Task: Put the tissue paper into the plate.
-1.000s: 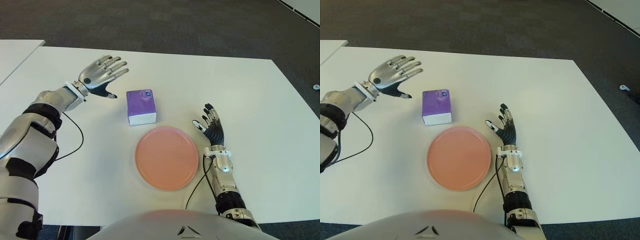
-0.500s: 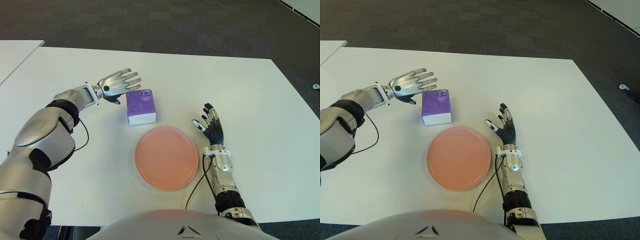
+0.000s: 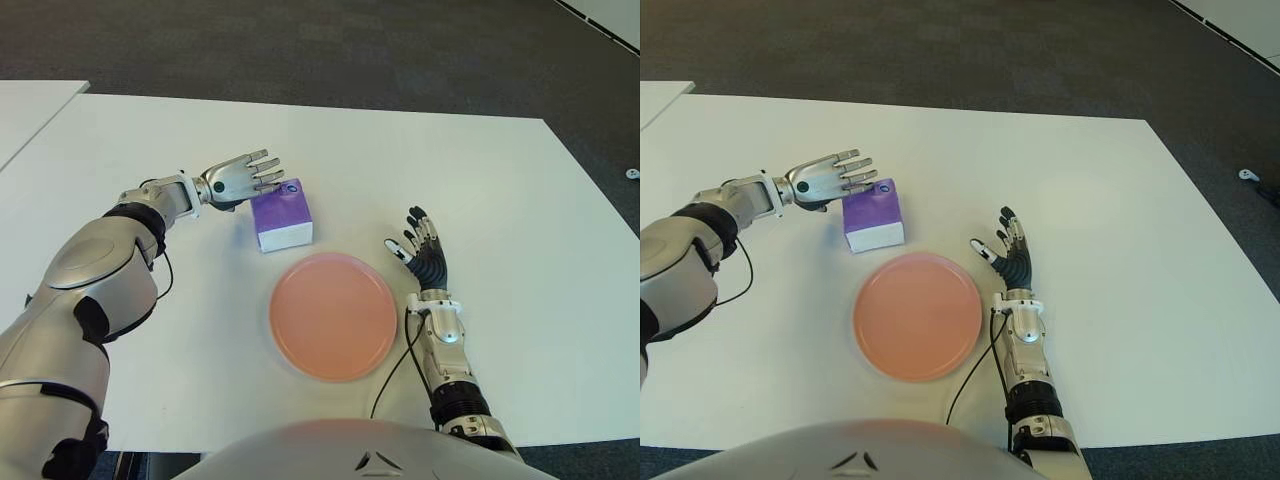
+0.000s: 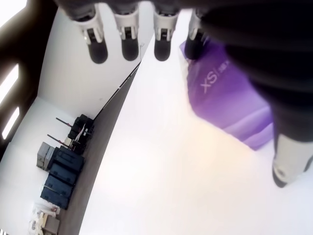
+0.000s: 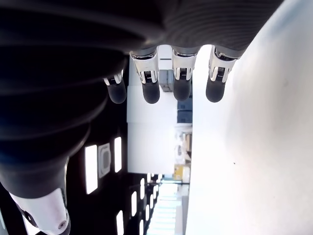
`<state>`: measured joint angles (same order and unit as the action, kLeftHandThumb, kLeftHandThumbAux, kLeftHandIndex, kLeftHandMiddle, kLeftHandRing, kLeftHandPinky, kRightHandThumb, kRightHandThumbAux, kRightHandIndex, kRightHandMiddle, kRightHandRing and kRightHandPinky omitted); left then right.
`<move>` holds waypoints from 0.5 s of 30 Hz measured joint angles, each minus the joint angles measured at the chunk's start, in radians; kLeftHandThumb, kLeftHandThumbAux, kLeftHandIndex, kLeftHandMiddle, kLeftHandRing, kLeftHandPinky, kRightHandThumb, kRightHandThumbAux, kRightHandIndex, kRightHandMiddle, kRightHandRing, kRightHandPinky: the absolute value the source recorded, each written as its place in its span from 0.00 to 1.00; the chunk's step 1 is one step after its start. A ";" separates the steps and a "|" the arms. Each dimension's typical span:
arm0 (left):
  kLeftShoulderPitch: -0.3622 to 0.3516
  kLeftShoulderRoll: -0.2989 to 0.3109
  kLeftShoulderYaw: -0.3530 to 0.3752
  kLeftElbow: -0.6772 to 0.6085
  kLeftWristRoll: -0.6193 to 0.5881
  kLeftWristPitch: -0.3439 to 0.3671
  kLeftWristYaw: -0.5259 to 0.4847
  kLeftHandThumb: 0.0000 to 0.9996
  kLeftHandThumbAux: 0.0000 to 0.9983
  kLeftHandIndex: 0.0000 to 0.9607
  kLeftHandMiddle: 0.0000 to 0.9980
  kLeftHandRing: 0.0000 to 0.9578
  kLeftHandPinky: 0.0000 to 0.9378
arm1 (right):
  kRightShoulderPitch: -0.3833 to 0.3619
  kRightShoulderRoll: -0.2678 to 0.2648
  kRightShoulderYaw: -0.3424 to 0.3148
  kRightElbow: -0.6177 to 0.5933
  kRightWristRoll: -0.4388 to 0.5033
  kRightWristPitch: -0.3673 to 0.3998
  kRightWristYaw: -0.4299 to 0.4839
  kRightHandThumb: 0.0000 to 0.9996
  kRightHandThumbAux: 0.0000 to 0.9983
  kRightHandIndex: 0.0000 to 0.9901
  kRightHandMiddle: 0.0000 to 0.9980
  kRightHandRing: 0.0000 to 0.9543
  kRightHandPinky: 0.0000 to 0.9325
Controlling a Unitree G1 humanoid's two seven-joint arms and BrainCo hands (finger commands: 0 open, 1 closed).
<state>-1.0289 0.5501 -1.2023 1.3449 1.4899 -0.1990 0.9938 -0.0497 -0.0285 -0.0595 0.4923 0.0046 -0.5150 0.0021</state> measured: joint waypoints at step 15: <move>-0.018 -0.004 -0.039 -0.005 -0.016 -0.081 0.031 0.05 0.62 0.00 0.00 0.00 0.00 | 0.000 0.002 -0.003 0.000 0.008 0.000 0.001 0.07 0.73 0.00 0.01 0.00 0.02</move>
<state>-1.0466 0.5459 -1.2414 1.3395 1.4742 -0.2801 1.0244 -0.0498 -0.0268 -0.0621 0.4923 0.0123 -0.5149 0.0031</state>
